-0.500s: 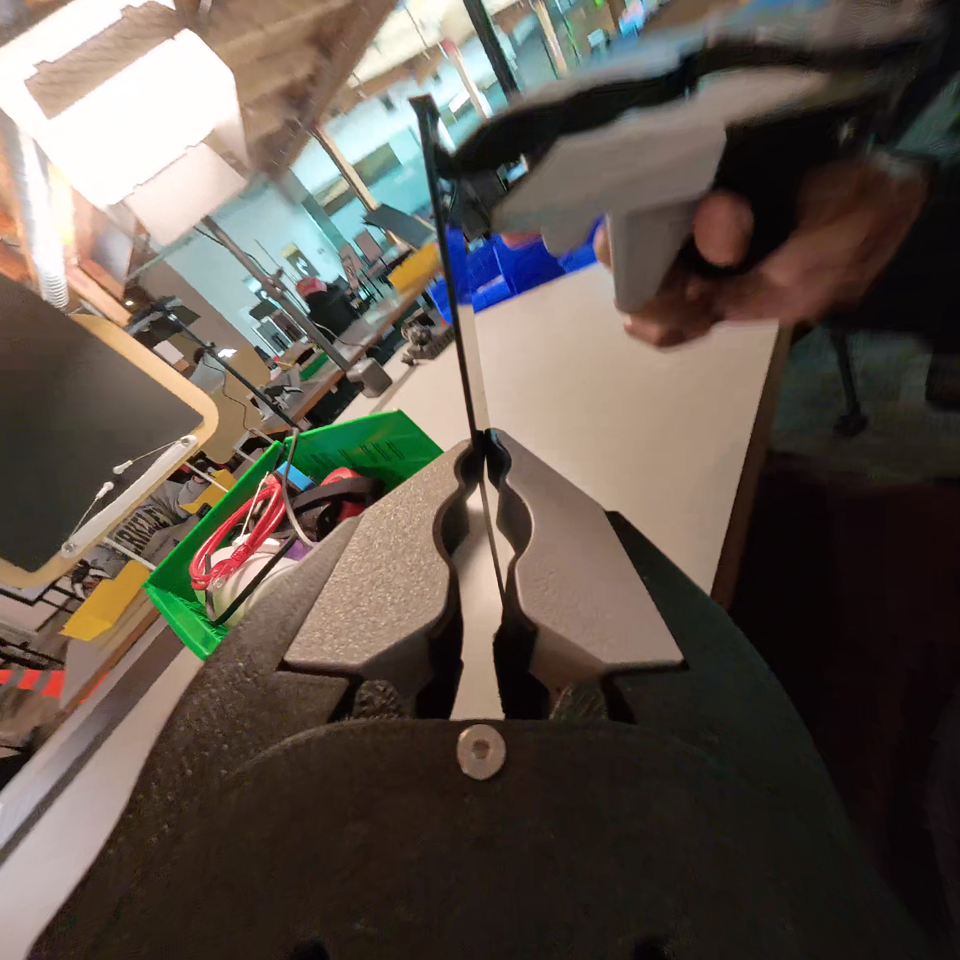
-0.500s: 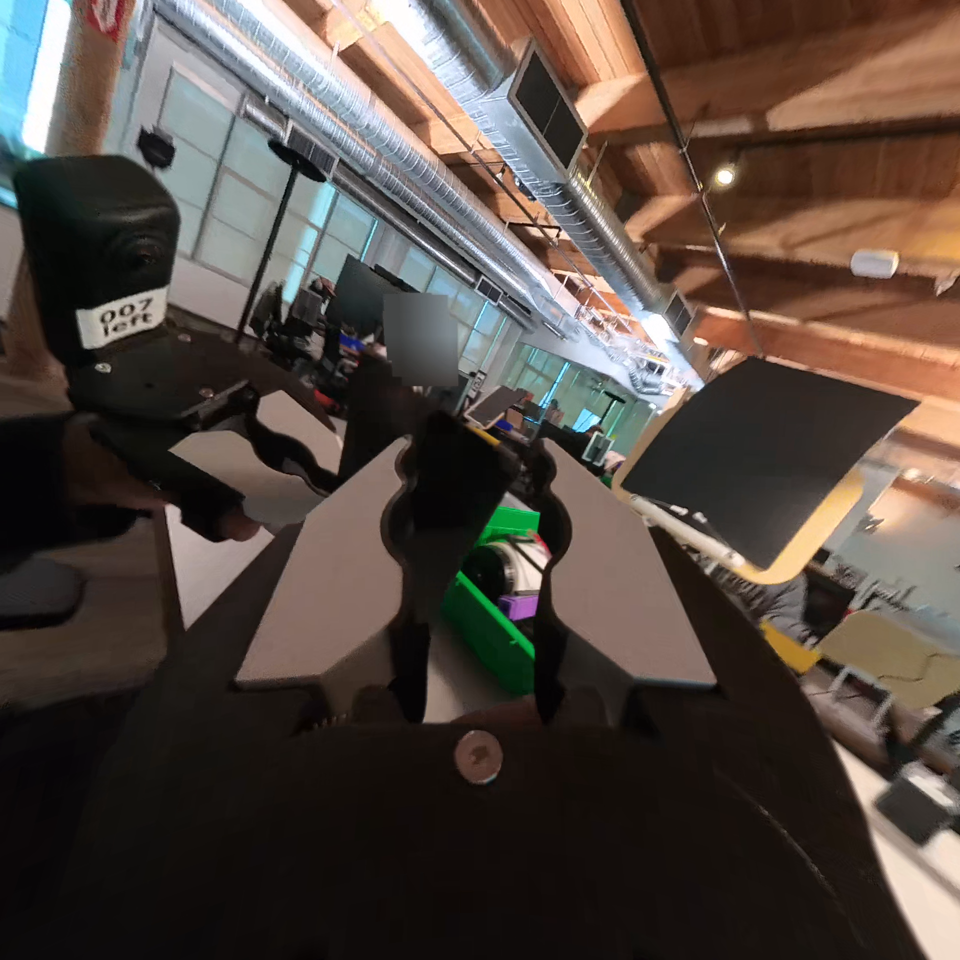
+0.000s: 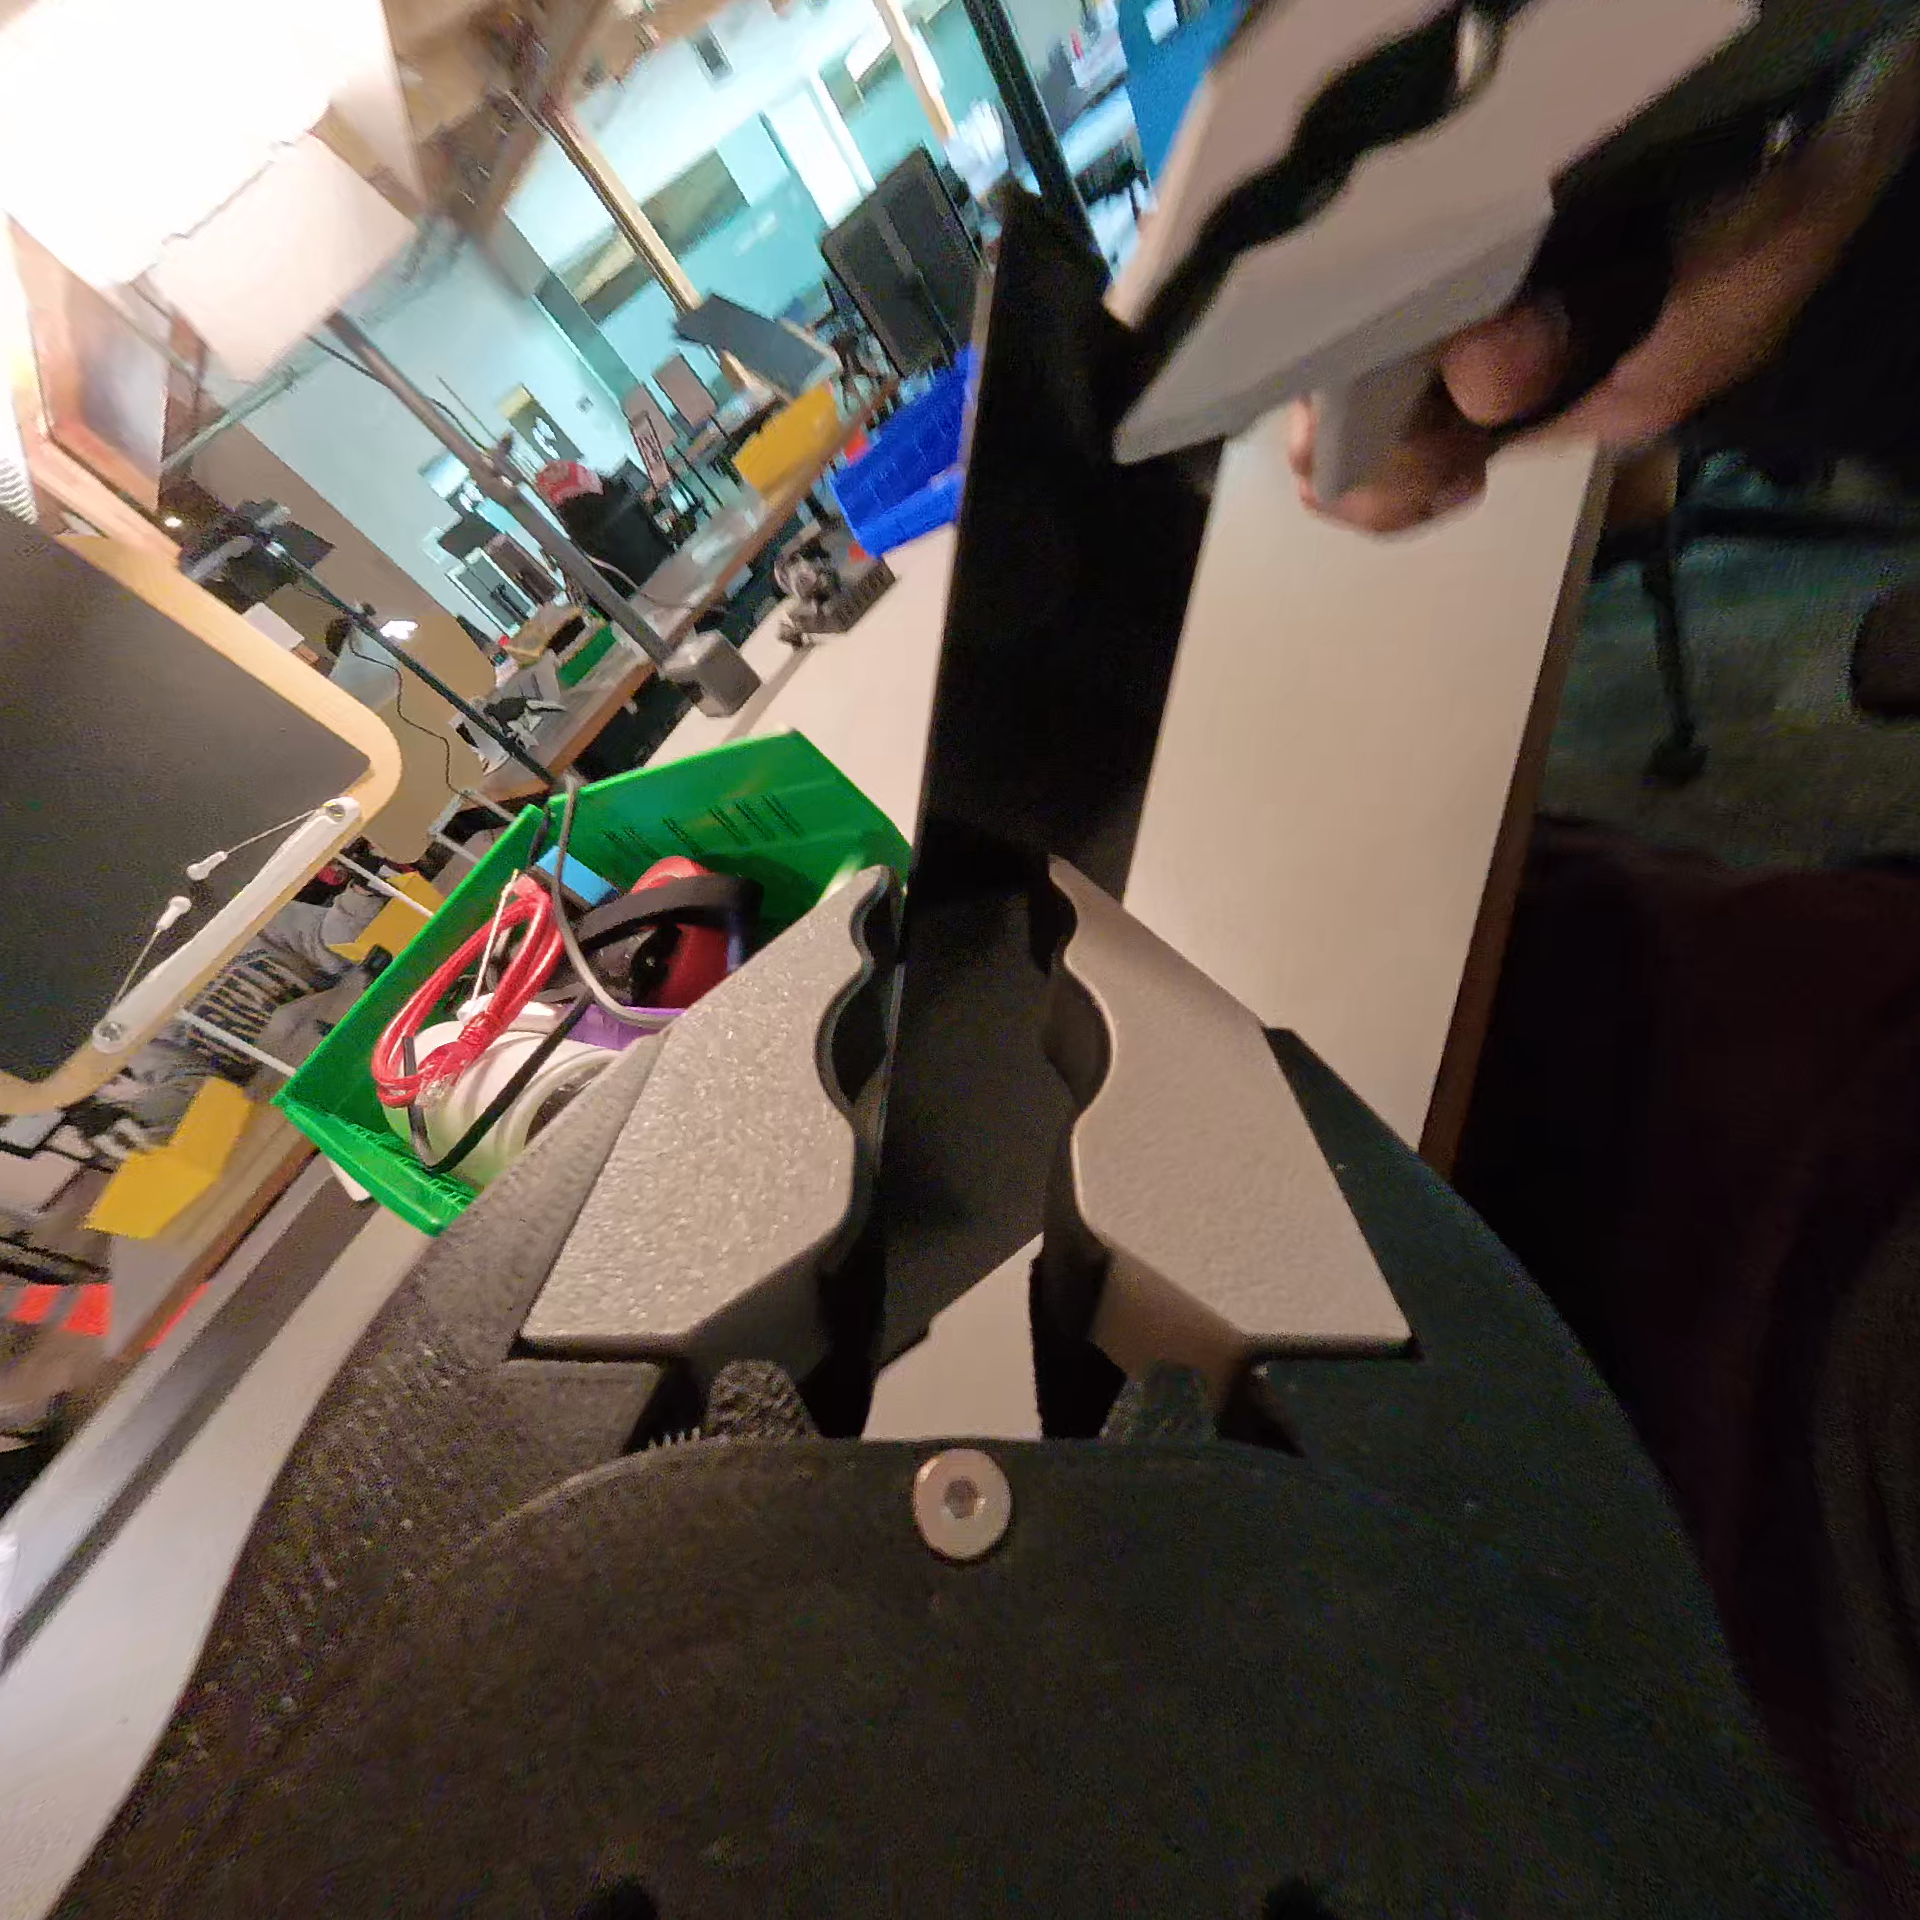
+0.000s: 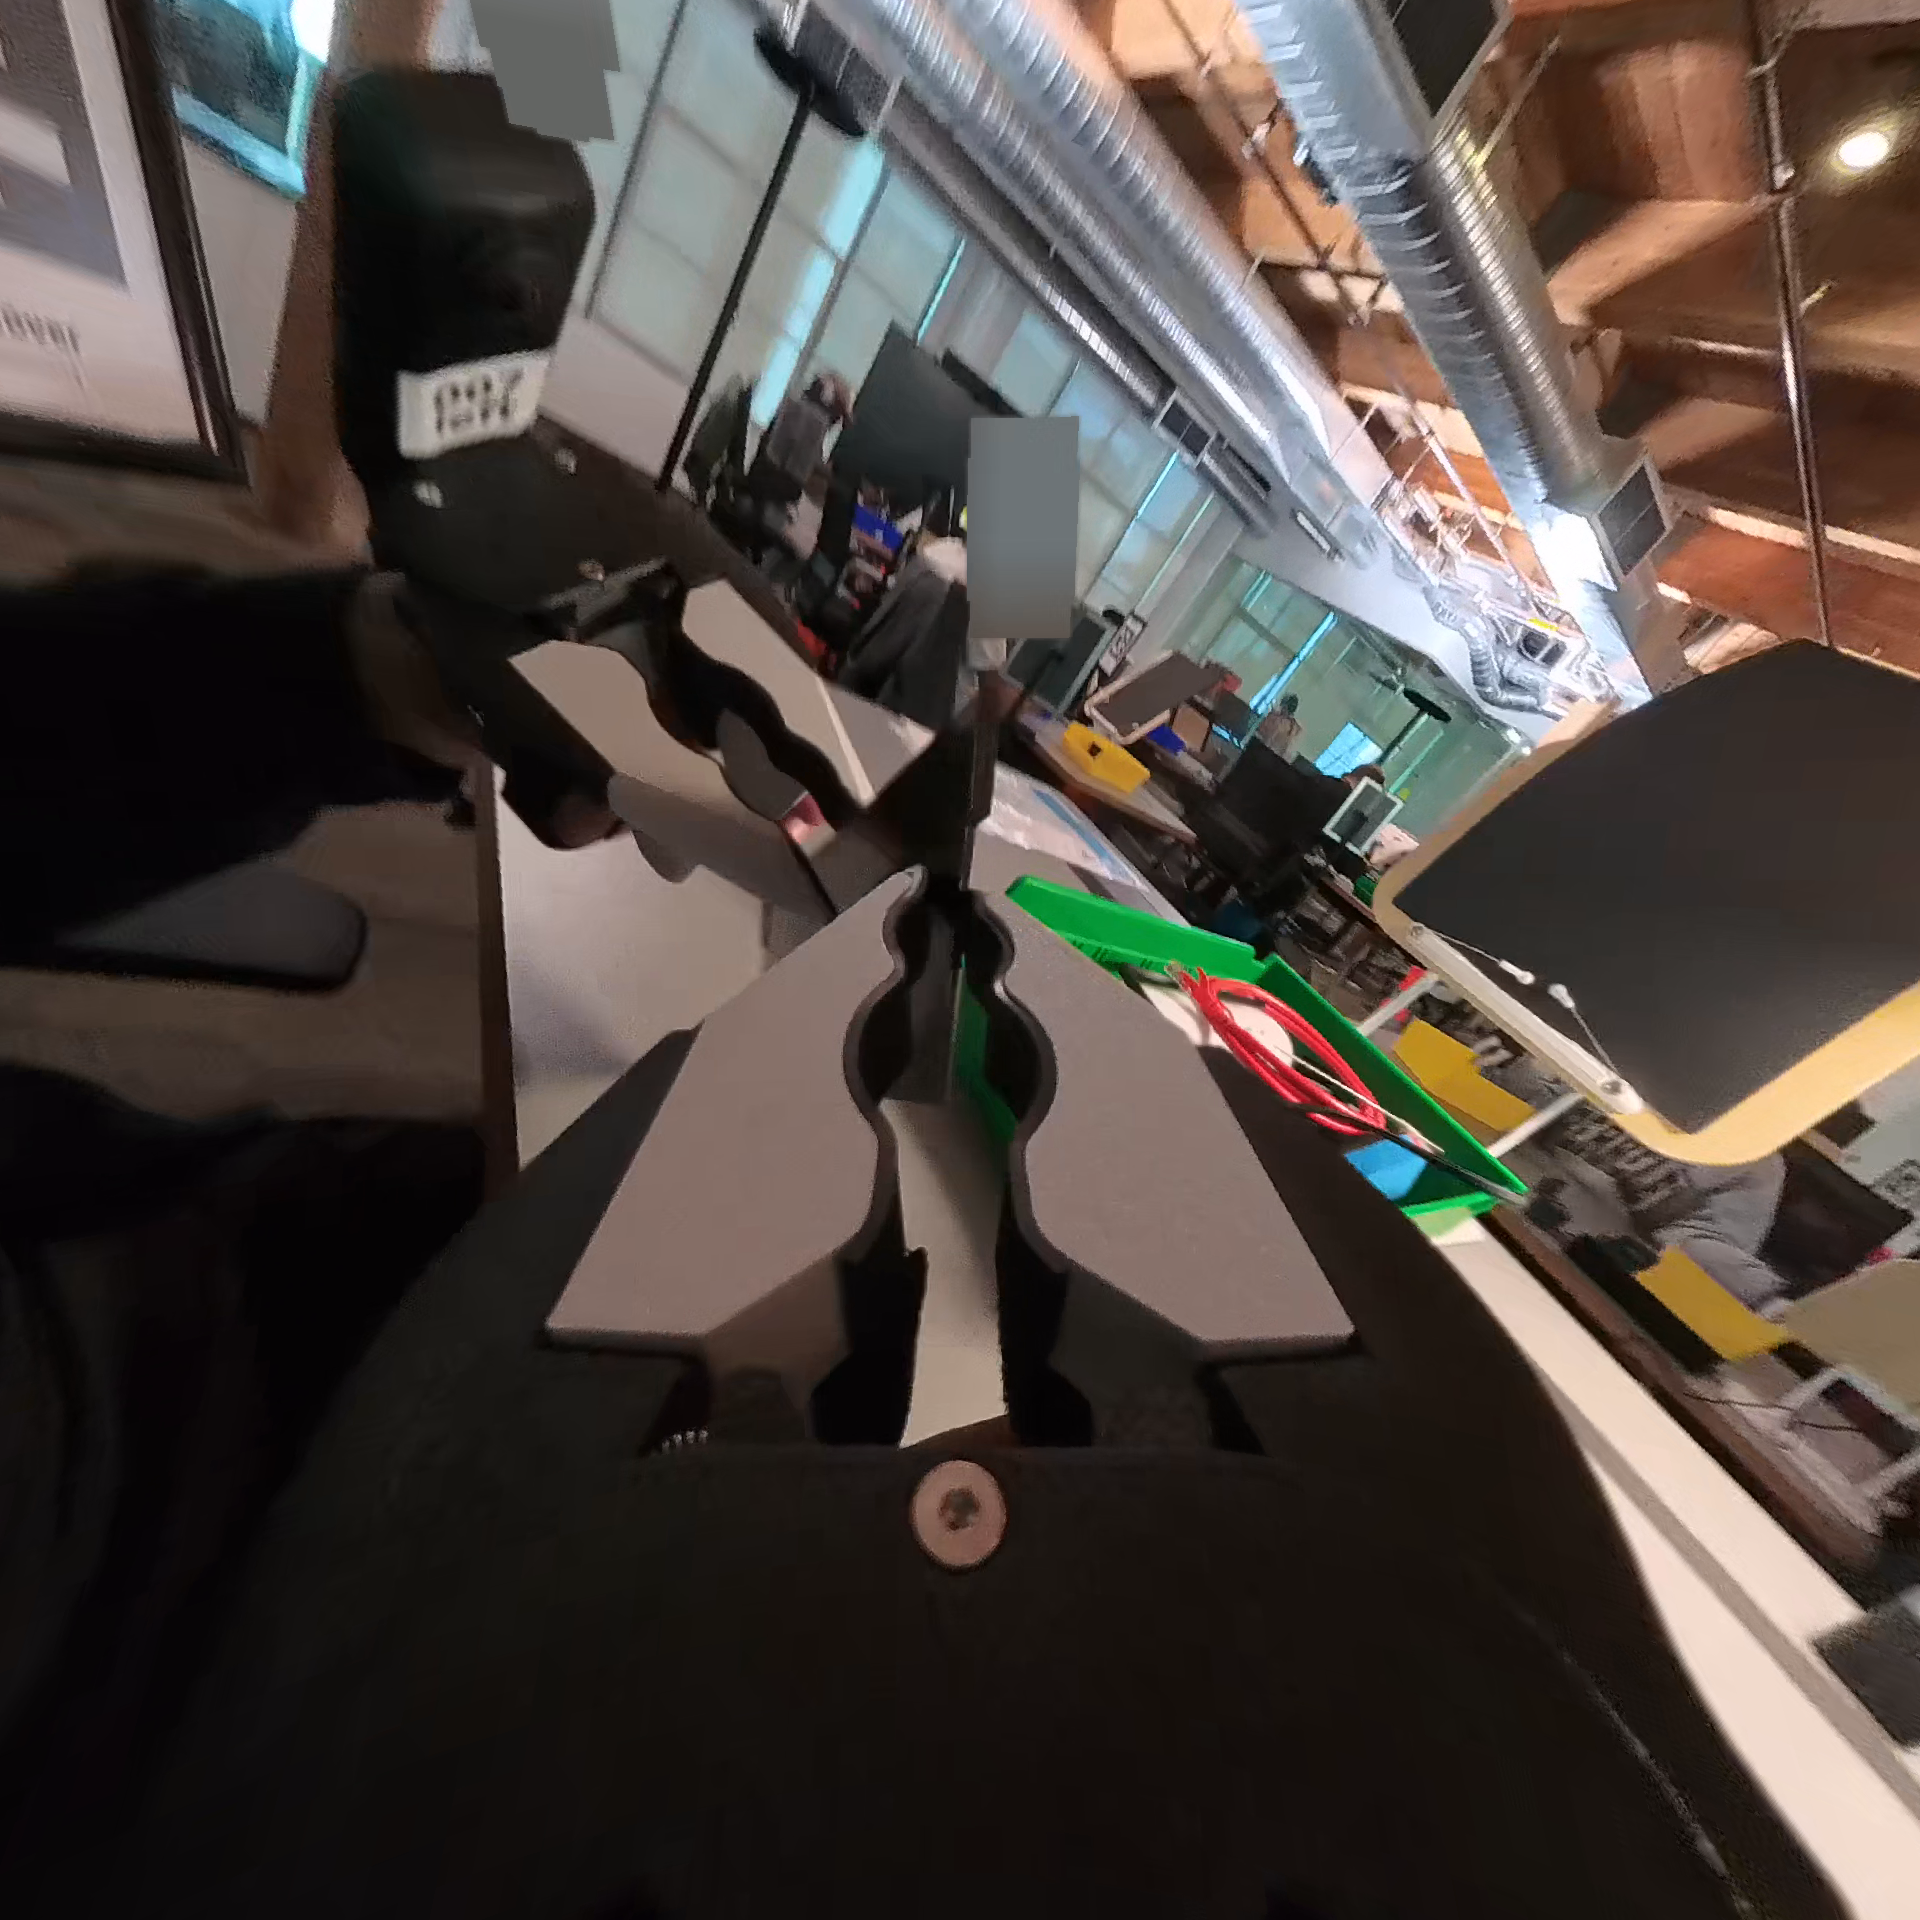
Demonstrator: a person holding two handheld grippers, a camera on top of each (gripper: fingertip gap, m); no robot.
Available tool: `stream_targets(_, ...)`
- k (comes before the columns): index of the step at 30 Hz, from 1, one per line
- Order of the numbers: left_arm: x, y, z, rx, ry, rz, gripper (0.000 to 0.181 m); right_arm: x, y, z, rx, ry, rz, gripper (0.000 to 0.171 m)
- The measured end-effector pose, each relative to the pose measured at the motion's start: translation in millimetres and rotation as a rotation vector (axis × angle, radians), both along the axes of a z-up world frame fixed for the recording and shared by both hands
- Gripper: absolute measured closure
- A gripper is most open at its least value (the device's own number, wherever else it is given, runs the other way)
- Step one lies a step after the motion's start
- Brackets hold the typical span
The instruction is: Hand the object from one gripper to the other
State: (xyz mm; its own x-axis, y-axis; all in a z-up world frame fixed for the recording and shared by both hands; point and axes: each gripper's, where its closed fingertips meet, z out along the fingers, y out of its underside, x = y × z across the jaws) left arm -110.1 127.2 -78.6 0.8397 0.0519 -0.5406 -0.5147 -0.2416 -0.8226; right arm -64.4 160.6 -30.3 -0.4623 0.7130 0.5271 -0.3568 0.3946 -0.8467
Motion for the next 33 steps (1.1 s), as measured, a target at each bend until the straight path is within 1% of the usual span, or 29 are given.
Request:
stream_targets(2,-7,-6,16,0.106,-0.089,-0.008,0.156,0,7,7,-0.113,-0.008,0.03,0.169)
stream_targets(5,-17,-16,32,0.234,-0.28,-0.056,0.15,-10,26,5,-0.244,-0.04,0.014,0.169)
stream_targets(7,-29,-22,37,0.3,-0.415,-0.063,0.143,-15,35,4,-0.353,-0.076,0.042,0.169)
stream_targets(10,-38,-22,32,0.317,-0.601,-0.091,0.136,-22,44,3,-0.497,-0.116,0.061,0.169)
stream_targets(13,-38,-13,16,0.259,-0.73,-0.113,0.128,-26,45,1,-0.552,-0.141,0.075,0.169)
stream_targets(15,-37,-4,3,0.215,-0.755,-0.1,0.122,-25,40,1,-0.564,-0.157,0.104,0.169)
stream_targets(17,-36,4,-6,0.191,-0.718,-0.071,0.119,-23,32,0,-0.554,-0.171,0.141,0.169)
stream_targets(19,-27,13,-13,0.153,-0.652,-0.079,0.119,-19,23,1,-0.539,-0.179,0.186,0.169)
stream_targets(21,-14,19,-19,0.111,-0.578,-0.103,0.124,-16,16,1,-0.529,-0.185,0.216,0.169)
stream_targets(24,4,24,-21,0.082,-0.496,-0.157,0.152,-15,15,4,-0.541,-0.177,0.217,0.168)
stream_targets(27,16,24,-20,0.053,-0.517,-0.203,0.168,-17,25,6,-0.571,-0.166,0.193,0.158)
stream_targets(29,22,24,-19,0.046,-0.545,-0.233,0.175,-21,33,5,-0.595,-0.16,0.158,0.147)
stream_targets(30,25,26,-20,0.041,-0.562,-0.242,0.179,-24,37,3,-0.607,-0.164,0.135,0.145)
stream_targets(33,25,30,-21,0.049,-0.643,-0.234,0.179,-34,51,-1,-0.628,-0.151,0.042,0.143)
